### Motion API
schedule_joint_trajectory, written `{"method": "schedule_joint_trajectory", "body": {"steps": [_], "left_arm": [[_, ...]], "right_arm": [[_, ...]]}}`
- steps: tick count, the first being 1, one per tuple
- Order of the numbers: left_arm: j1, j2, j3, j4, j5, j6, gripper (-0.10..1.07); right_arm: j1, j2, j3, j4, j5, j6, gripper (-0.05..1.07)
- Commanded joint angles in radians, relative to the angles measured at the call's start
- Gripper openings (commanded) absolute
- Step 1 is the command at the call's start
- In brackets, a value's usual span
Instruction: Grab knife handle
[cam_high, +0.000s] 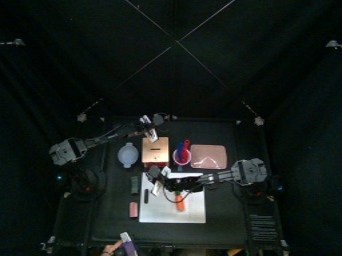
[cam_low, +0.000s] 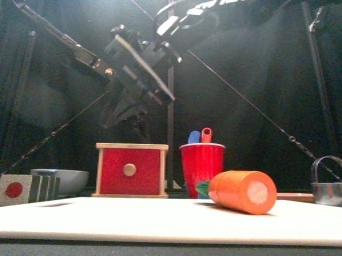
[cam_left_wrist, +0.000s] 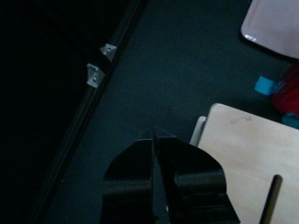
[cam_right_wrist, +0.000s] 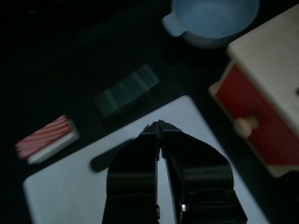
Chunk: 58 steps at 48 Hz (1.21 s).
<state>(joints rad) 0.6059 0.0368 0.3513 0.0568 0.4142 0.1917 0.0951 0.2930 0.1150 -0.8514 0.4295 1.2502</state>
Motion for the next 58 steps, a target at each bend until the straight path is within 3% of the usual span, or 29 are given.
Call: {"method": "schedule_joint_trajectory", "body": {"steps": [1,17,31,37,47,58], "left_arm": [[0.0,-0.06,0.009,-0.006,-0.037,-0.002,0.41],[-0.057,-0.282,0.233,-0.091,-0.295,0.002,0.41],[-0.146,-0.488,0.439,-0.199,-0.457,0.002,0.41],[-0.186,-0.569,0.52,-0.236,-0.489,0.002,0.41],[-0.273,-0.65,0.617,-0.261,-0.525,0.005,0.41],[-0.402,-0.664,0.683,-0.222,-0.545,0.006,0.41]], "right_arm": [[0.012,-0.114,0.035,0.015,-0.005,0.0,0.08],[0.032,-0.382,0.299,-0.018,-0.005,0.008,0.08],[0.032,-0.548,0.431,-0.258,-0.083,0.012,0.08],[0.029,-0.601,0.488,-0.321,-0.098,0.015,0.08],[0.028,-0.69,0.577,-0.327,-0.103,0.014,0.08],[0.023,-0.784,0.66,-0.322,-0.109,0.015,0.07]]}}
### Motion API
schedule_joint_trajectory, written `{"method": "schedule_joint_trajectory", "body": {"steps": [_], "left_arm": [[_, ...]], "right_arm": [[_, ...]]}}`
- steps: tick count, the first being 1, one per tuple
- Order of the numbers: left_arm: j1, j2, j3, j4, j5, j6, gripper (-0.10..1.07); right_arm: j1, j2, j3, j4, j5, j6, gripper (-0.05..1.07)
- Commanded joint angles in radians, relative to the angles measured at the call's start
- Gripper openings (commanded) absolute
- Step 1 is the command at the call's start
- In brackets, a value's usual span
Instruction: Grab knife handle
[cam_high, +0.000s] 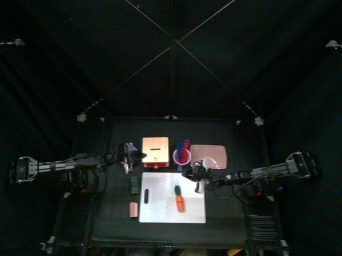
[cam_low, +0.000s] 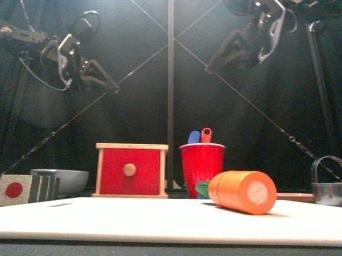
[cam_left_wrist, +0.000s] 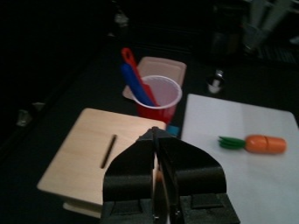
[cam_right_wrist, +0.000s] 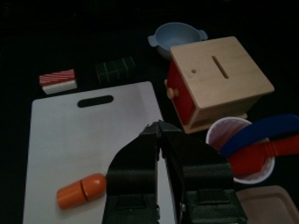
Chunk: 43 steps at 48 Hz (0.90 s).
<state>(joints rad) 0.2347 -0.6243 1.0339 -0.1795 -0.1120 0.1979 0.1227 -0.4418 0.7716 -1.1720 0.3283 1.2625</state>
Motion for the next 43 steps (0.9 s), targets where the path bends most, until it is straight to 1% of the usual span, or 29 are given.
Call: {"method": "schedule_joint_trajectory", "body": {"steps": [1,4,12,26,29,35,38,40,43], "left_arm": [[-0.038,-0.003,0.005,0.014,-0.025,0.0,0.41],[-0.057,-0.006,0.017,0.015,-0.055,0.0,0.41],[-0.072,-0.006,0.037,0.02,-0.121,0.0,0.41],[-0.064,-0.006,0.043,0.028,-0.123,0.002,0.41],[-0.061,-0.006,0.049,0.061,-0.121,0.002,0.41],[-0.061,-0.006,0.044,0.069,-0.121,0.0,0.41],[-0.061,-0.006,0.043,0.071,-0.121,0.0,0.41],[-0.061,-0.006,0.04,0.069,-0.123,0.0,0.41],[-0.057,-0.008,0.037,0.069,-0.124,0.0,0.41]], "right_arm": [[-0.006,-0.055,0.008,-0.005,-0.009,0.003,0.07],[-0.009,-0.072,0.018,-0.005,-0.014,0.002,0.07],[-0.018,-0.092,0.043,-0.003,-0.035,0.002,0.07],[-0.021,-0.089,0.052,0.015,-0.04,0.002,0.07],[-0.023,-0.089,0.057,0.017,-0.041,0.0,0.07],[-0.023,-0.089,0.048,0.014,-0.043,-0.002,0.07],[-0.035,-0.089,0.043,0.023,-0.041,0.003,0.07],[-0.057,-0.089,0.037,0.037,-0.037,0.008,0.07],[-0.106,-0.089,0.023,0.101,-0.034,0.006,0.07]]}}
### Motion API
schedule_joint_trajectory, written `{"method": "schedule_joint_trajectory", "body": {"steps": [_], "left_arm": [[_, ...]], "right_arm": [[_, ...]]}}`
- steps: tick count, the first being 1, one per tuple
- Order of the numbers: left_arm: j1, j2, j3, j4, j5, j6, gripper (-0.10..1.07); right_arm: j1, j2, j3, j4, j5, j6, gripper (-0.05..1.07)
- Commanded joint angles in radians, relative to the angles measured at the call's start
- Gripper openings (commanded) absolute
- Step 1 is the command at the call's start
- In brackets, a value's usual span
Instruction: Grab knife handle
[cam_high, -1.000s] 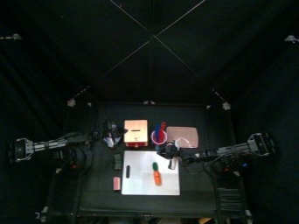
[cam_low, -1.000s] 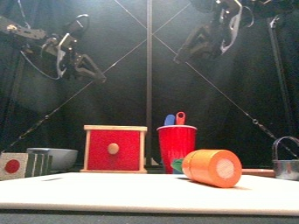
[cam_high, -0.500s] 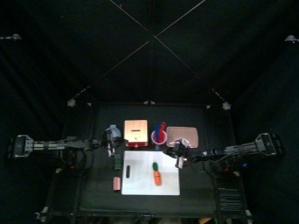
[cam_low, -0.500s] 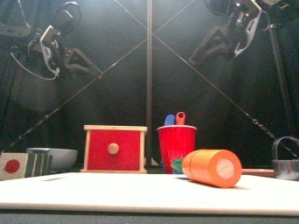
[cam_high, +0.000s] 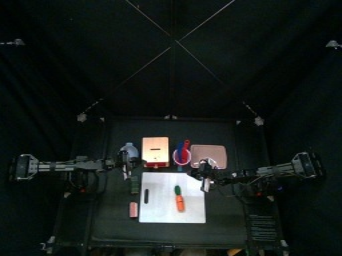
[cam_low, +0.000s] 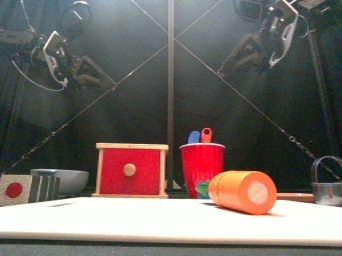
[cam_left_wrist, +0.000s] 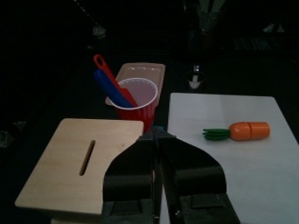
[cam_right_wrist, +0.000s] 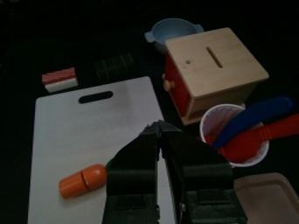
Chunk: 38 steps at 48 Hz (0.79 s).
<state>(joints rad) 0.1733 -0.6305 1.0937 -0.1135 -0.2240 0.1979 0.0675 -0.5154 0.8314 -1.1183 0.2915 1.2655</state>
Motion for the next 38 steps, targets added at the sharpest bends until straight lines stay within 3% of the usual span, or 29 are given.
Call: {"method": "schedule_joint_trajectory", "body": {"steps": [1,10,17,30,38], "left_arm": [[0.006,0.0,-0.023,0.003,-0.012,0.0,0.41],[0.009,-0.002,-0.023,0.0,-0.014,-0.002,0.41],[0.014,-0.002,-0.025,-0.002,-0.015,-0.002,0.41],[0.029,-0.002,-0.029,0.003,-0.015,0.002,0.41],[0.031,-0.002,-0.026,0.037,-0.015,0.002,0.41]], "right_arm": [[-0.069,-0.015,-0.041,0.071,0.003,0.002,0.07],[-0.273,-0.015,-0.046,0.239,0.006,-0.021,0.07],[-0.362,-0.015,-0.041,0.311,0.006,-0.023,0.07],[-0.367,-0.017,-0.044,0.413,0.026,-0.025,0.13],[-0.31,-0.028,-0.107,0.531,0.189,-0.101,0.31]]}}
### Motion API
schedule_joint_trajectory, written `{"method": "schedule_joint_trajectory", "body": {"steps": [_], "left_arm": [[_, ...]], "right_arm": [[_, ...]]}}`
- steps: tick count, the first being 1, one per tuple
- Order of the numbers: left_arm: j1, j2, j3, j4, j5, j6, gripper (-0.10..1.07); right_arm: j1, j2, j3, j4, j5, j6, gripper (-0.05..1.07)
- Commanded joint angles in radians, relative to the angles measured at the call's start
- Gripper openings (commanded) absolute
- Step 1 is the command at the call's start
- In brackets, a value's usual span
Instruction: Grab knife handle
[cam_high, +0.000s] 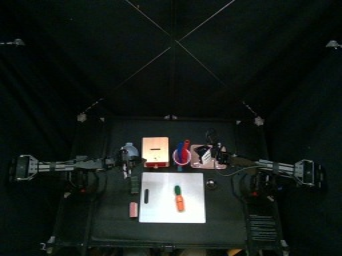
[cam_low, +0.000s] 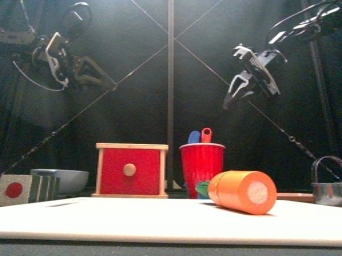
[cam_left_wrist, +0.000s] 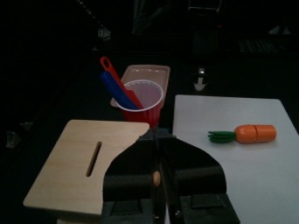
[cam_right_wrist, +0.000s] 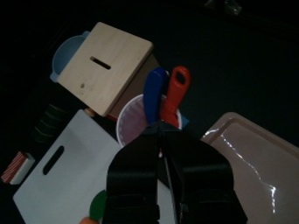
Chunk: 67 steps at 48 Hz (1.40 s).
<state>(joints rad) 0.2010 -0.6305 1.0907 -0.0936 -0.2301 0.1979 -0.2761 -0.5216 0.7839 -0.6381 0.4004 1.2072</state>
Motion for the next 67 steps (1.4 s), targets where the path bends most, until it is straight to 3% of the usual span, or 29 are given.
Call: {"method": "schedule_joint_trajectory", "body": {"steps": [1,5,12,27,33,48,53,67], "left_arm": [[0.005,-0.002,-0.02,0.023,-0.009,0.002,0.41],[0.009,-0.002,-0.015,0.038,-0.009,0.002,0.41],[0.021,0.0,-0.011,0.061,-0.009,0.002,0.41],[0.021,-0.002,-0.005,0.066,-0.009,0.0,0.41],[0.023,-0.002,-0.009,0.064,-0.009,0.0,0.41],[0.035,-0.002,-0.02,0.055,-0.011,-0.002,0.41],[0.037,-0.002,-0.02,0.054,-0.011,-0.002,0.41],[0.064,-0.002,-0.023,0.041,-0.023,-0.002,0.41]], "right_arm": [[0.041,-0.02,-0.074,0.072,0.109,-0.064,0.35],[0.063,-0.014,-0.14,0.166,0.192,-0.173,0.46],[0.046,-0.014,-0.219,0.33,0.219,-0.371,0.62],[-0.173,0.014,-0.218,0.765,0.285,-0.778,0.93],[-0.249,0.048,-0.229,0.882,0.331,-0.936,0.94],[-0.419,0.265,-0.316,1.166,0.505,-1.436,0.94],[-0.453,0.333,-0.356,1.192,0.532,-1.532,0.94],[-0.502,0.448,-0.448,1.189,0.606,-1.651,0.94]]}}
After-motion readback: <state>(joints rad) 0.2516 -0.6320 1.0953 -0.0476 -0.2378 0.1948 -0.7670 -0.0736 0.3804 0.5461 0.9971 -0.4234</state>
